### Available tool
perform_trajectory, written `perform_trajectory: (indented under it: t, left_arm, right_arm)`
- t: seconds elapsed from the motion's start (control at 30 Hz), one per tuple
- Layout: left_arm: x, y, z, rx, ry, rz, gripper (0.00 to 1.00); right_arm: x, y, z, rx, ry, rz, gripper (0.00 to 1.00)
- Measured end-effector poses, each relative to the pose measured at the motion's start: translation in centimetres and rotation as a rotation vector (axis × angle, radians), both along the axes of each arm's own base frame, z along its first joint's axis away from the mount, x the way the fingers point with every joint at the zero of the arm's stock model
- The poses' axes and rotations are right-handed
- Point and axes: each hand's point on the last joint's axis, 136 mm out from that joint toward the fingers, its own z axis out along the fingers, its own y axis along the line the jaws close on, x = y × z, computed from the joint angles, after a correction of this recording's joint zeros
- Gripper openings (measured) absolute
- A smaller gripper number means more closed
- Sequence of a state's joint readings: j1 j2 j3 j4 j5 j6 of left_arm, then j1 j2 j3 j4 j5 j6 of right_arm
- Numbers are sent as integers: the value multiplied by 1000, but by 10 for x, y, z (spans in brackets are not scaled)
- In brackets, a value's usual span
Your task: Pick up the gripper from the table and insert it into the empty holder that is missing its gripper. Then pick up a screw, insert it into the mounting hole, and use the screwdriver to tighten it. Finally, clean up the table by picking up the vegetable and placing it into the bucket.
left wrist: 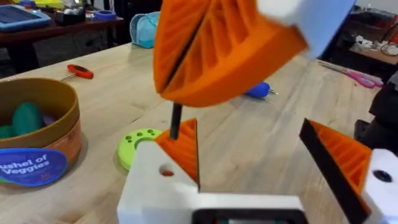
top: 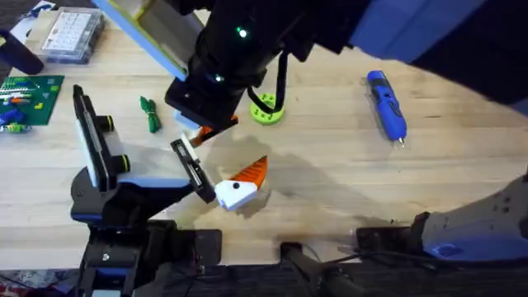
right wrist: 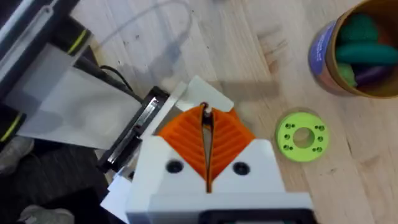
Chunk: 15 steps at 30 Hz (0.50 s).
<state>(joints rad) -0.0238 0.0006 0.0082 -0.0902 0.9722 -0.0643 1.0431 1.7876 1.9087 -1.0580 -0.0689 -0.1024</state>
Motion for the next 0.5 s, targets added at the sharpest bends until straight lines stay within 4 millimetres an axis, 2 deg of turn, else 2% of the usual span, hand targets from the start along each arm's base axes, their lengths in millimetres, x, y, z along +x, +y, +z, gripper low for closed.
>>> perform_trajectory:
  t: [0.5]
  left_arm:
    - [0,0,0,0,0,0,987]
  right_arm:
    - [1,2,-15,-40,19,6,11]
